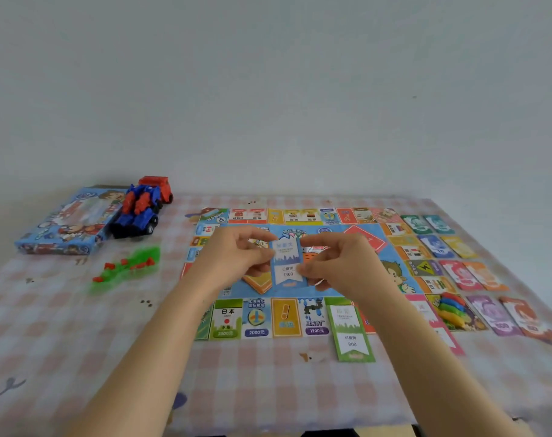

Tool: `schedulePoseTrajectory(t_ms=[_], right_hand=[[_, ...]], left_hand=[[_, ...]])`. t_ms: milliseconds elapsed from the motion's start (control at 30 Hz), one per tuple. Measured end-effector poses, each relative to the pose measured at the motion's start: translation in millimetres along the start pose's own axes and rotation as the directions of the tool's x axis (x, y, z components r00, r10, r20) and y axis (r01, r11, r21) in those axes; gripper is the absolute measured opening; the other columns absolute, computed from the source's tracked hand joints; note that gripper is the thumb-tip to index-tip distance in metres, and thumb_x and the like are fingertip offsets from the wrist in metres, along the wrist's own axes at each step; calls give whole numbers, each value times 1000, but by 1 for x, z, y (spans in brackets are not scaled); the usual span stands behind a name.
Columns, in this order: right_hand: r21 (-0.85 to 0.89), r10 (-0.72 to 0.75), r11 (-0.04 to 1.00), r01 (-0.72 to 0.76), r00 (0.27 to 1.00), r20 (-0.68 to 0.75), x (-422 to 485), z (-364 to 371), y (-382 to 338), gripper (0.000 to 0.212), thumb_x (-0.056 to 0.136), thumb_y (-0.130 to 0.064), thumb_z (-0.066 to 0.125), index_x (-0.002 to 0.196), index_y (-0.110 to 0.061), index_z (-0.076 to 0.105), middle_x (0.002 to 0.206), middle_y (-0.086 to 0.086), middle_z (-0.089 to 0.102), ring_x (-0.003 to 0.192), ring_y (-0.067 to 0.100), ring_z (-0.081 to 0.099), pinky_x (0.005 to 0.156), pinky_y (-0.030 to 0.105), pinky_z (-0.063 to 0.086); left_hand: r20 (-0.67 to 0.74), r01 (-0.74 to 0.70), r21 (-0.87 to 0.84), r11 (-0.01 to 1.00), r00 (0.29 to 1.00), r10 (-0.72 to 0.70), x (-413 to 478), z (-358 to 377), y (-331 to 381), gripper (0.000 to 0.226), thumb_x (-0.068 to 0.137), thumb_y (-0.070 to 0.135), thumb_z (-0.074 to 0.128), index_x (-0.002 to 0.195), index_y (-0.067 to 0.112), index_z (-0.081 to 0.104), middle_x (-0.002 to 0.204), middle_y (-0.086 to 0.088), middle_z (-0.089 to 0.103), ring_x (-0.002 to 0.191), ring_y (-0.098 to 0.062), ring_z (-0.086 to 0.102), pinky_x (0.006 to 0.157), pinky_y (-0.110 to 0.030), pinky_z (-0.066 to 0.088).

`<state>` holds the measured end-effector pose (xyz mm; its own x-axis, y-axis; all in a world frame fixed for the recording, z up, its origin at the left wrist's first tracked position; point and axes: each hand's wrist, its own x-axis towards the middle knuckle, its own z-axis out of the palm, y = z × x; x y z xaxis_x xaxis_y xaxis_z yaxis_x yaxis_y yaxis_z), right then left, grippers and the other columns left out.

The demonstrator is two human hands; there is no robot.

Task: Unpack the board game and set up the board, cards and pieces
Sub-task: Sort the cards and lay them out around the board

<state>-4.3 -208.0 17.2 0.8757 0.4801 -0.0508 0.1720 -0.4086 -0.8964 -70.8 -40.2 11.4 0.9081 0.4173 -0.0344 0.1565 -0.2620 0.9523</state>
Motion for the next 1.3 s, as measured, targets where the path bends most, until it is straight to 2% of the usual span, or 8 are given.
schedulePoseTrajectory(t_ms=[167,467,600,700,800,967,1167,1300], right_hand=[[-80,-58,995,55,997,-41,-24,9,9,28,84,-19,69,112,-20,65,76,-3,71,54,6,65,54,20,56],[-96,-103,991,88,982,-159,-57,30,26,14,84,-19,68,97,-23,71,74,-4,69,64,13,67,69,35,59],[-80,-105,992,93,981,-165,-67,32,26,11,83,-26,69,92,-22,73,76,-2,71,72,17,68,71,41,58],[-7,-65,998,64,997,-43,-77,38,20,45,75,-40,76,116,-26,63,90,-9,71,79,13,67,73,34,58],[-215,-184,964,160,978,-100,-84,54,11,67,68,-42,79,129,-30,52,108,-11,66,91,10,62,77,23,48],[-497,-374,834,240,908,-188,-82,51,3,53,74,-33,71,124,-25,56,112,-8,59,94,12,56,70,21,41],[-552,-369,785,281,928,-54,-81,40,3,45,72,-31,71,116,-23,64,99,-4,58,86,15,54,73,29,49],[-556,-326,749,360,931,164,-83,19,5,49,75,-27,71,122,-21,63,109,-3,62,90,13,56,77,29,52]], left_hand=[[42,18,9,1000,999,-19,-31,1,-10,20,81,6,71,96,19,71,71,-6,73,62,-13,68,62,-24,57],[14,46,130,990,999,-48,-79,-2,-33,17,81,9,72,92,22,71,67,-1,72,60,-9,66,58,-24,51],[-209,-15,-94,995,978,-5,-87,1,-34,18,82,0,68,93,14,70,62,-1,70,49,-5,62,51,-19,52],[-376,-108,-226,968,927,15,-90,6,-32,20,82,-1,67,94,14,69,63,-1,70,50,-5,62,49,-18,52],[-435,-156,-241,958,900,38,-93,17,-29,20,82,2,67,95,17,70,63,1,71,53,-8,64,49,-19,51],[-460,-184,-252,950,887,50,-92,22,-25,18,82,2,68,93,16,69,65,-2,71,52,-9,65,49,-18,50],[-277,-31,-226,974,960,-34,-94,12,-21,19,80,2,70,93,13,63,70,-6,72,53,-10,66,53,-23,54],[17,-73,189,979,997,71,-98,-19,-25,56,68,18,84,114,34,57,92,7,68,74,-3,66,67,-19,53]])
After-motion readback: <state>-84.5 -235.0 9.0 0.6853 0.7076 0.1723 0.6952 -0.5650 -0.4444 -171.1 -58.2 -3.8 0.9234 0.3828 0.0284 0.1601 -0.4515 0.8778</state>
